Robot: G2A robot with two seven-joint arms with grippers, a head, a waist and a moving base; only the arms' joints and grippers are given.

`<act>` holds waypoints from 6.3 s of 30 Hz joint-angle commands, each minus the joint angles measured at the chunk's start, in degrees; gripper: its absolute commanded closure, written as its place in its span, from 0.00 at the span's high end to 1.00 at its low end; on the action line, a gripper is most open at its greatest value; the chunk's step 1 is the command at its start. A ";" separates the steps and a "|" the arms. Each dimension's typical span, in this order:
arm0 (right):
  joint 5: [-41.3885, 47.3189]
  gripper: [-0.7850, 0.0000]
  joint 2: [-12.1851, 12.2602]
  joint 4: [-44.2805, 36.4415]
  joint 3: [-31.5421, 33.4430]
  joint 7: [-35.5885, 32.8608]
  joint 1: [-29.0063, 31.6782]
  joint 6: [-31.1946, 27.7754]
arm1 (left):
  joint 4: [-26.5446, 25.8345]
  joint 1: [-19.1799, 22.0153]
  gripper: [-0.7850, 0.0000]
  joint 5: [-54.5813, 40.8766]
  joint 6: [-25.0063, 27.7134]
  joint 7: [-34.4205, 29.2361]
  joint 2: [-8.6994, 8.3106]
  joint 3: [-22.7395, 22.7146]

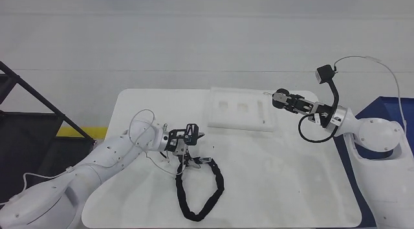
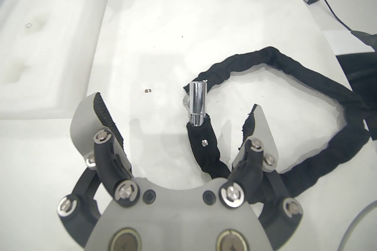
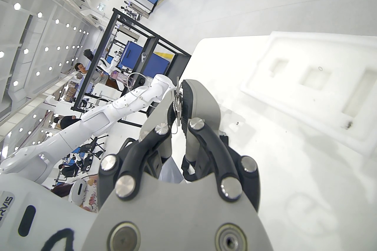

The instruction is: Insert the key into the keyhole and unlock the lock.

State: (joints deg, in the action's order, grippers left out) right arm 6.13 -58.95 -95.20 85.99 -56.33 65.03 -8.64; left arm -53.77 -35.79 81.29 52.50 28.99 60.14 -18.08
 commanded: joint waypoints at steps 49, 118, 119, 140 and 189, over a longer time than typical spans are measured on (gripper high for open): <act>0.00 0.00 0.00 0.00 0.00 0.00 0.00 0.00 | -3.65 -6.69 0.00 -0.25 0.24 -8.22 1.01 -8.27; -29.17 0.00 3.57 -33.00 -13.83 -20.16 -5.60 32.76 | -27.41 -6.60 0.00 4.96 -2.84 -2.50 0.29 -21.81; -29.28 0.00 3.58 -32.92 -13.93 -20.03 -5.63 33.20 | -27.34 -6.65 0.00 5.00 -2.76 -2.46 0.33 -21.88; -24.01 0.00 3.67 -29.59 -13.92 -16.45 -5.69 39.67 | -27.78 -8.13 0.00 5.45 -2.59 -3.23 0.89 -23.73; -16.06 0.00 6.19 -25.50 -19.67 -18.10 -9.36 38.49 | -28.13 -7.92 0.00 18.15 -1.93 3.39 1.34 -24.92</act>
State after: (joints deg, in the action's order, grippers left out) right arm -9.99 -52.85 -120.72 66.44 -74.50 55.79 29.78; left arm -81.92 -43.72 99.16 50.61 32.13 61.48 -43.04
